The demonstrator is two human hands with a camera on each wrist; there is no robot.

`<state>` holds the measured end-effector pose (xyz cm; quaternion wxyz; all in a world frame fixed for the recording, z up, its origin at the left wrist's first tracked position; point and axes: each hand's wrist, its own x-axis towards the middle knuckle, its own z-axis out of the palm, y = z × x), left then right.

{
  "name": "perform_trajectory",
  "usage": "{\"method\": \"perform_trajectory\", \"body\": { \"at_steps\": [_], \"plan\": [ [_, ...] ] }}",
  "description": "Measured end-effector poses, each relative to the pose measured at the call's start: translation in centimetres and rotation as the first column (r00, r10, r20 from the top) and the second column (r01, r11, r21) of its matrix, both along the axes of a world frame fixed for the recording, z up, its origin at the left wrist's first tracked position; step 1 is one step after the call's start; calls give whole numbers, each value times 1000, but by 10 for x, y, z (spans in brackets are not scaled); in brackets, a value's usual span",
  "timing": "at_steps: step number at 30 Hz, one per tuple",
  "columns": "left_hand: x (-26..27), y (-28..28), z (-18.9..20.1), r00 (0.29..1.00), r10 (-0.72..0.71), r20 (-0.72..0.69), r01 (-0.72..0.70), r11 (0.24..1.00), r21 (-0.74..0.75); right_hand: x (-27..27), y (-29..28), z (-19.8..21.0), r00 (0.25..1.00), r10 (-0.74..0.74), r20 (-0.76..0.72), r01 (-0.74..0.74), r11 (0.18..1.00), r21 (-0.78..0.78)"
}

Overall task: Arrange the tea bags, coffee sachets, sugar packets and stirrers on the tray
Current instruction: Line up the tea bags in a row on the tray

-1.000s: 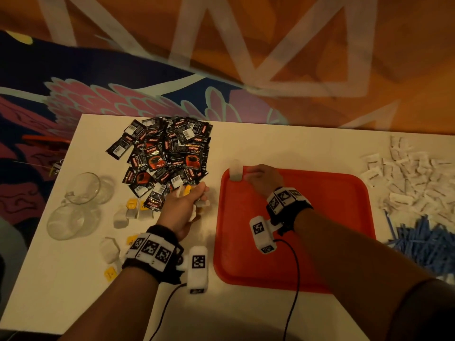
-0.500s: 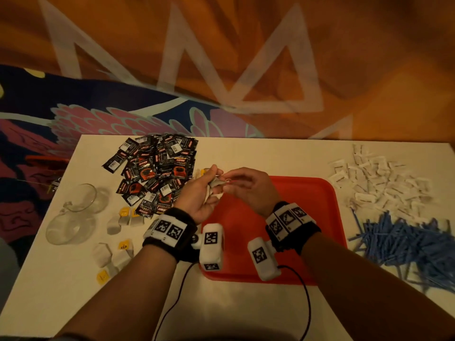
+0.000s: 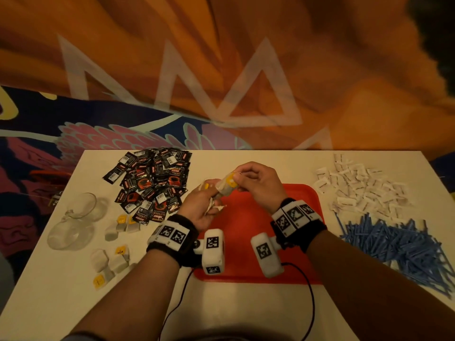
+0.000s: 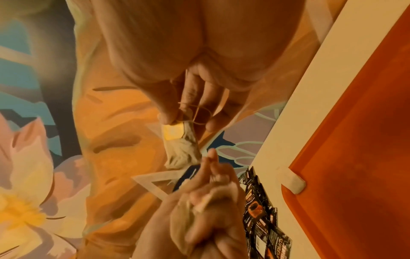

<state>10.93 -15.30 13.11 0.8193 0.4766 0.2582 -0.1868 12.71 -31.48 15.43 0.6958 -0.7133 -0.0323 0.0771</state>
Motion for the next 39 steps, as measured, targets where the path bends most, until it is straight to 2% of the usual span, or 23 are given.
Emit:
{"method": "perform_trajectory", "body": {
  "at_steps": [4,6,8,10,13,16,18,20,23,25,28,32,34,36,39],
  "plan": [
    [-7,3,8,969,-28,244,-45,957,288,3,-6,7,999,-20,50,25,995,-93],
    [-9,3,18,921,-166,351,0,904,427,5,-8,8,999,-8,51,15,990,-141],
    [-10,-1,28,871,-281,402,47,863,502,5,-7,9,999,-10,46,16,991,-134],
    [-9,-5,33,854,-275,441,26,870,492,4,-6,12,998,-35,56,41,994,-103],
    [-8,-6,36,864,-192,465,-27,905,425,0,-9,15,997,-43,61,46,997,-63],
    [-9,-2,38,870,-173,463,-45,905,423,-2,-11,15,991,16,131,1,992,-123],
    [-9,0,38,872,-185,454,-46,891,452,-2,-13,15,991,5,136,15,989,-148],
    [-9,-1,38,878,-181,443,-44,891,451,-1,-14,15,995,-19,102,25,998,-63],
    [-9,-3,38,873,-177,454,-46,897,439,1,-14,20,999,31,44,-34,998,56],
    [-8,-3,37,869,-185,459,-54,887,459,4,-10,22,995,62,77,-63,998,9],
    [-7,0,36,857,-220,466,-59,856,513,5,-6,23,992,14,125,-10,1000,-28],
    [-2,4,42,810,-260,526,-126,798,589,9,-5,24,991,2,135,19,988,-152],
    [2,5,45,769,-304,562,-155,764,626,9,-4,25,988,-6,155,30,987,-156],
    [5,4,48,763,-307,569,-164,759,630,9,-5,25,988,-7,151,26,992,-123],
    [8,2,53,758,-297,580,-161,777,608,11,-6,25,990,75,118,-44,968,-249]
  ]
}}
